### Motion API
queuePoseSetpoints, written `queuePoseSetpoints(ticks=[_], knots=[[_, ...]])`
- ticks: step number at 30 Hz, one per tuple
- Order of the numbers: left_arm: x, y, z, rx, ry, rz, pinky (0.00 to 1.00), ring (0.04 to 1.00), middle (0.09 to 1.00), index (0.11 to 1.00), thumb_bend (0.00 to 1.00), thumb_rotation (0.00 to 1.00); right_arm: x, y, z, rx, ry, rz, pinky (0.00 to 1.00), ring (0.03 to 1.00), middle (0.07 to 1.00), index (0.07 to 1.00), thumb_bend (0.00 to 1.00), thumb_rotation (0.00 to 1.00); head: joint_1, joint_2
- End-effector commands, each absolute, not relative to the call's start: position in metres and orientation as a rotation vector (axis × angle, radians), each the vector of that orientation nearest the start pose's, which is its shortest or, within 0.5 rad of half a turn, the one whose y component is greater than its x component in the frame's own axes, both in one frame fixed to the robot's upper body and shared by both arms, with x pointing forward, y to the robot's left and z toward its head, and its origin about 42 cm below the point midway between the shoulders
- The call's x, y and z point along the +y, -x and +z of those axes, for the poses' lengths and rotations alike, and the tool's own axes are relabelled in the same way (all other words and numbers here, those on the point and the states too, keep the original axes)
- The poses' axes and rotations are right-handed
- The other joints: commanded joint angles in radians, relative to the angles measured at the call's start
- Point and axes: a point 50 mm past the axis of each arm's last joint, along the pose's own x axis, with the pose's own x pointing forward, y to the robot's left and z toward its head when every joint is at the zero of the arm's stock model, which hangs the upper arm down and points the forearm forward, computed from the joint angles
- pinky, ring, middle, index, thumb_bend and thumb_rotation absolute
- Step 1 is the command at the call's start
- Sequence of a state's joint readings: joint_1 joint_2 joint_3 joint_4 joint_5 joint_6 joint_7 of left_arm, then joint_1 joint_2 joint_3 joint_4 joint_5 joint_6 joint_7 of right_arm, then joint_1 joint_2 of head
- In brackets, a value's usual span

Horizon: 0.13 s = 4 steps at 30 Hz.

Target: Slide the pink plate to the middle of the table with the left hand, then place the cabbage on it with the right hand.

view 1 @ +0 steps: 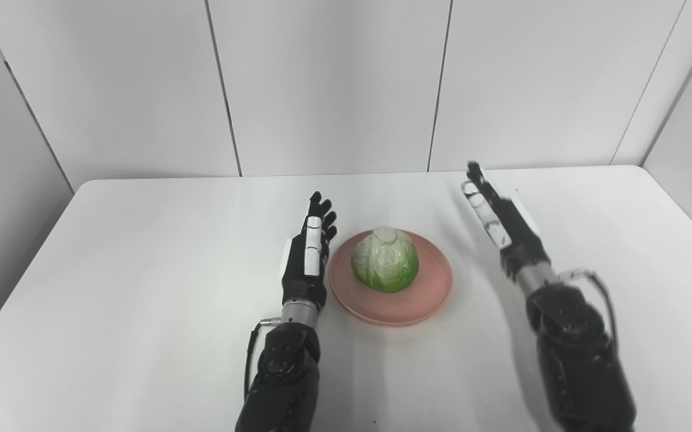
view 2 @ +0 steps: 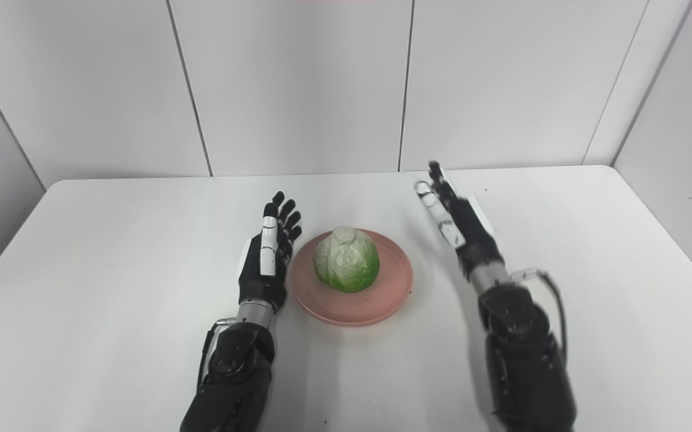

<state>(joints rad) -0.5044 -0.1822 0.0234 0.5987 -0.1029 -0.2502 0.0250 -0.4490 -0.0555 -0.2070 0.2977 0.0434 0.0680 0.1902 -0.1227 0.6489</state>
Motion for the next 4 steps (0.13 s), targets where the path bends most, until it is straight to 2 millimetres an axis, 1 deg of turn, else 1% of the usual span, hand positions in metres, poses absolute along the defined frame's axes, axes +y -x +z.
queuePoseSetpoints(ticks=[1,4], knots=[[0.092,-0.425,0.134,-0.152,0.247,-0.149,1.0,0.975,0.973,0.972,0.71,1.0,-0.237,-0.429,0.19,-0.194,-0.114,0.09,1.0,1.0,1.0,1.0,0.85,0.98,-0.009,-0.001],[0.097,-0.425,0.132,-0.148,0.209,-0.177,1.0,0.989,0.986,0.985,0.71,1.0,-0.234,-0.421,0.176,-0.169,-0.146,0.076,1.0,1.0,1.0,1.0,0.84,0.98,-0.014,0.002]])
